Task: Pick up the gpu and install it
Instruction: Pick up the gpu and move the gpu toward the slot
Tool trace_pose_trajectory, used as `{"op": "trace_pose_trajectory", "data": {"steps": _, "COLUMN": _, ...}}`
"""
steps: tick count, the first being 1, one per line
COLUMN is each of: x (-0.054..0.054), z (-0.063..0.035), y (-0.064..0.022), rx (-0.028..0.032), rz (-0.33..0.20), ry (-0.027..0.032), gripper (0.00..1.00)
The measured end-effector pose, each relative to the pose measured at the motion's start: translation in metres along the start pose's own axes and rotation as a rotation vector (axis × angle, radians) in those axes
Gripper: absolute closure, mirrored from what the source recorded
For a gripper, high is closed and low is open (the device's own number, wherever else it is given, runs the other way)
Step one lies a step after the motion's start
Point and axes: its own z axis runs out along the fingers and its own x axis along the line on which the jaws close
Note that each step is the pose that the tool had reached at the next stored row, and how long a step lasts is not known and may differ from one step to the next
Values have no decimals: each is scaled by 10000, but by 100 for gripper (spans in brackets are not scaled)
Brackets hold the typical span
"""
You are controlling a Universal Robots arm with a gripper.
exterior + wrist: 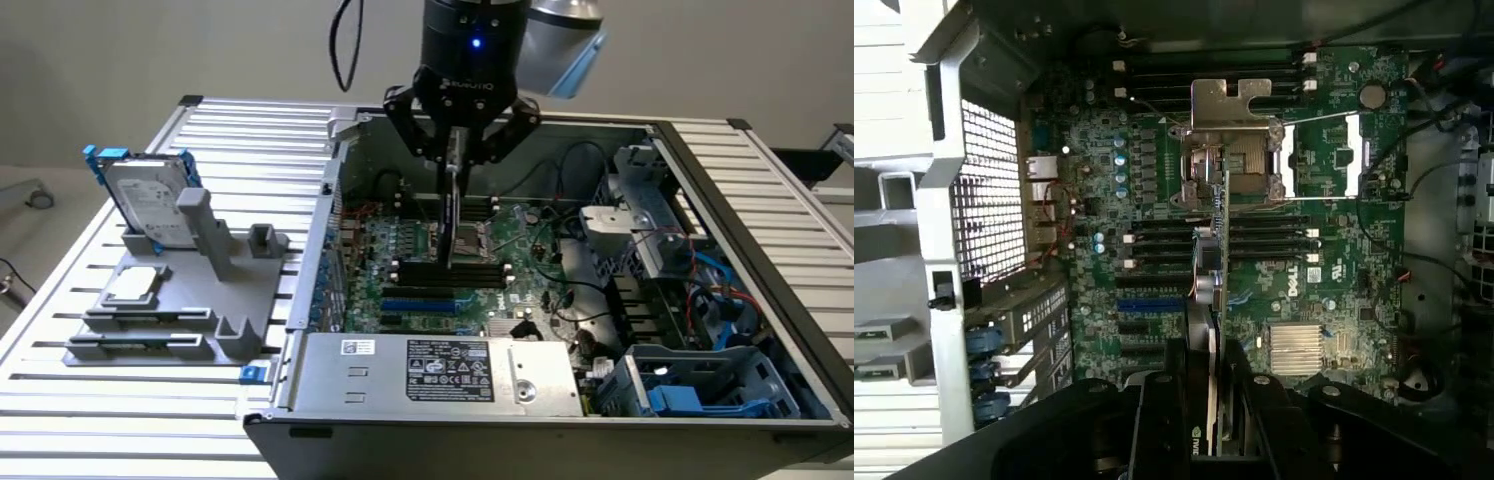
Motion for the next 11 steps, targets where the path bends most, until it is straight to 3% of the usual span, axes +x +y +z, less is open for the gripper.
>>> {"op": "trace_pose_trajectory", "data": {"steps": 5, "x": -222, "z": 83, "y": 18, "rx": 2, "rz": 11, "ry": 10, "gripper": 73}}
{"op": "trace_pose_trajectory", "data": {"steps": 6, "x": -244, "z": 83, "y": 19, "rx": 7, "rz": 10, "ry": 65, "gripper": 73}}
{"op": "trace_pose_trajectory", "data": {"steps": 11, "x": -246, "z": 83, "y": 19, "rx": 7, "rz": 11, "ry": 80, "gripper": 73}}
